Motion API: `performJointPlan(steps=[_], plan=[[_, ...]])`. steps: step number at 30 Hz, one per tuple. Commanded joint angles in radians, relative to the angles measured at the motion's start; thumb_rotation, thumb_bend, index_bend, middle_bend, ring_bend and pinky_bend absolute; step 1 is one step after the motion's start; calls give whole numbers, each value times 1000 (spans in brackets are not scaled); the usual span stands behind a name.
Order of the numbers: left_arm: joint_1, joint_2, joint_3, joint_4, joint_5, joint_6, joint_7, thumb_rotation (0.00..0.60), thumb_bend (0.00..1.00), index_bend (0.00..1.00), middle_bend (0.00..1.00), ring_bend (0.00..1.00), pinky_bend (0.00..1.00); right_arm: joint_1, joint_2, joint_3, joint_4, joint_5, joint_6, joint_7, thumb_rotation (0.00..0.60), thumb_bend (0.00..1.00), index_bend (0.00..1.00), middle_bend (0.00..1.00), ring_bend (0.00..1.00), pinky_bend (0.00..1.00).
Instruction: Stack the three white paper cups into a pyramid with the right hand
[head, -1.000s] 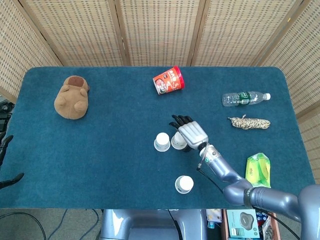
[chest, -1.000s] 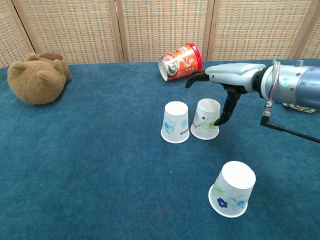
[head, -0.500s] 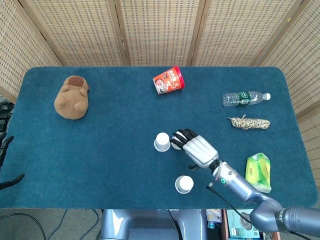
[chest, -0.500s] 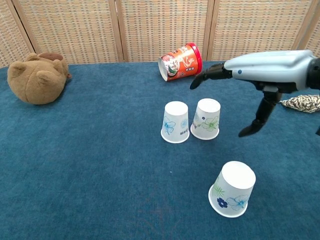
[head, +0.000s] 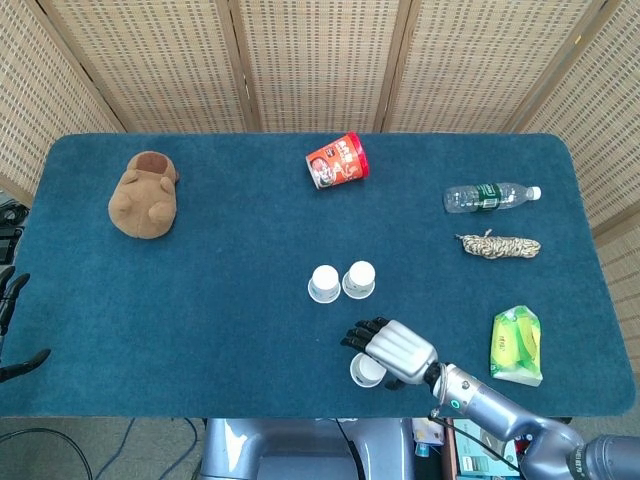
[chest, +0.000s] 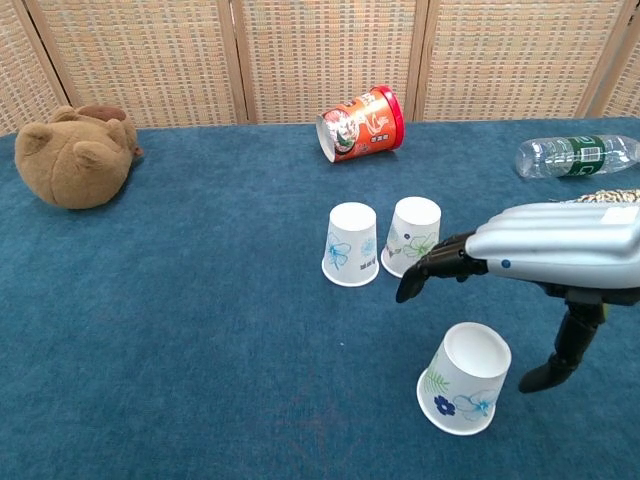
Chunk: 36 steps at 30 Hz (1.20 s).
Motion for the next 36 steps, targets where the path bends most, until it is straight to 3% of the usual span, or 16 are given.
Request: performJointPlan(steps=[1, 7, 12, 19, 25, 31, 36], plan=[[-1, 0, 0, 0, -1, -1, 1, 600, 58, 0, 0, 0, 0, -4, -20, -6, 23, -2, -5, 13, 600, 96, 238, 327, 240, 361], [-2, -1, -2, 0, -7, -5, 4, 600, 58, 0, 0, 0, 0, -18, -71, -7, 80, -27, 27, 55, 600, 235, 386, 475, 388, 518], [-2, -2, -2, 0, -6, -5, 4, 600, 58, 0, 0, 0, 0, -25, -96, -7, 113, -47, 50, 77, 600, 369, 470, 557, 461, 557], [-3, -2, -2, -1, -7, -8, 6, 600, 58, 0, 0, 0, 0, -31, -86, 1, 103, -62, 83, 99, 600, 428, 484, 575, 476, 560], [-4, 1, -2, -1, -9, -12, -1, 600, 58, 0, 0, 0, 0, -33, 12, 73, 17, -28, 145, 106, 600, 430, 484, 573, 476, 560], [-7, 1, -1, 0, -7, -15, -1, 600, 58, 0, 0, 0, 0, 5, 116, 202, -80, 169, 107, 103, 600, 430, 484, 568, 476, 560], [-8, 1, -3, 0, -10, -16, -2, 600, 58, 0, 0, 0, 0, 68, 117, 275, -55, 356, 43, 32, 600, 430, 484, 568, 476, 560]])
